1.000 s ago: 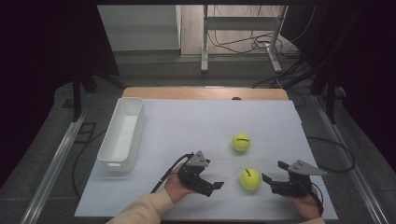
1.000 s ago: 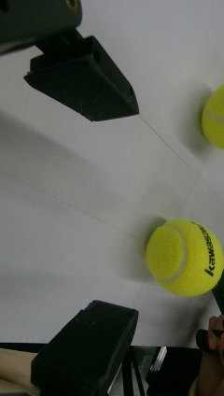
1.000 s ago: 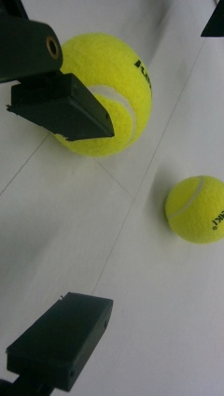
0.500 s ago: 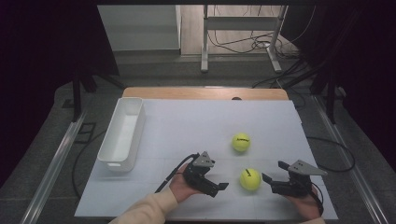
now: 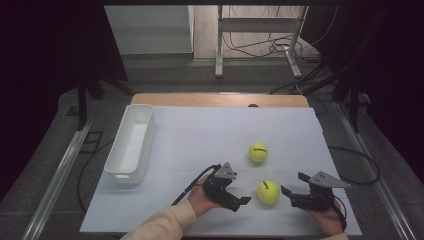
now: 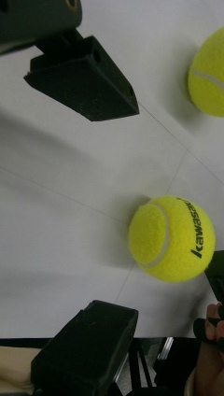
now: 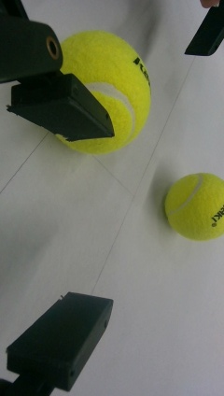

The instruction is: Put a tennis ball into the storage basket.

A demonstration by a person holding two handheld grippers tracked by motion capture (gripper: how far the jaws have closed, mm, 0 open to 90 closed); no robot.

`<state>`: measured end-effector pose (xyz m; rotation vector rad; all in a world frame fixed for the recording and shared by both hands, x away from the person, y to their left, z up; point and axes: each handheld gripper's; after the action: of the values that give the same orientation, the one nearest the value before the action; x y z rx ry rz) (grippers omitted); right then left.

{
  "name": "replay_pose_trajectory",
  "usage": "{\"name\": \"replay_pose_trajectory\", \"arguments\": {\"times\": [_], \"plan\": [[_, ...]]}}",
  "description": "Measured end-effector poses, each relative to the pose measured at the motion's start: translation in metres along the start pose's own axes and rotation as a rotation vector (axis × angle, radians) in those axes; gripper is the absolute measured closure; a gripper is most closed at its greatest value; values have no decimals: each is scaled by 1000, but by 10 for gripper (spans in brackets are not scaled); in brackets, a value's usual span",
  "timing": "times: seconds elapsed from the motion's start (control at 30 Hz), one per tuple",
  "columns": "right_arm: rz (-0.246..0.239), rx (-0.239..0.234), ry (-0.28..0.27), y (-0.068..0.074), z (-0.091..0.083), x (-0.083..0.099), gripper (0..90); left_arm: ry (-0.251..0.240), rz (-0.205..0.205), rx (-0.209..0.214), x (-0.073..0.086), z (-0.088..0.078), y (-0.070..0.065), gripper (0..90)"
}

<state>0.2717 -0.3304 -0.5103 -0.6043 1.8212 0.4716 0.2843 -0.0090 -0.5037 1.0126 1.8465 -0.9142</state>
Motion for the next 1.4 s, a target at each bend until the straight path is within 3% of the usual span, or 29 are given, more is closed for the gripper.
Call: {"name": "replay_pose_trajectory", "arguments": {"times": [1.4], "plan": [[3, 16, -10, -1, -2, -1, 158, 65, 34, 78, -21, 54, -13, 50]]}}
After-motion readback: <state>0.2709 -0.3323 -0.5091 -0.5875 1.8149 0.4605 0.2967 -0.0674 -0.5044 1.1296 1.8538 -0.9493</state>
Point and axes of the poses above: each handheld gripper's, and its own axes: z roughly forward along the jaws, x roughly out of its underside, y roughly to its left, and after that the axes turned 13 degrees about -y, right-handed
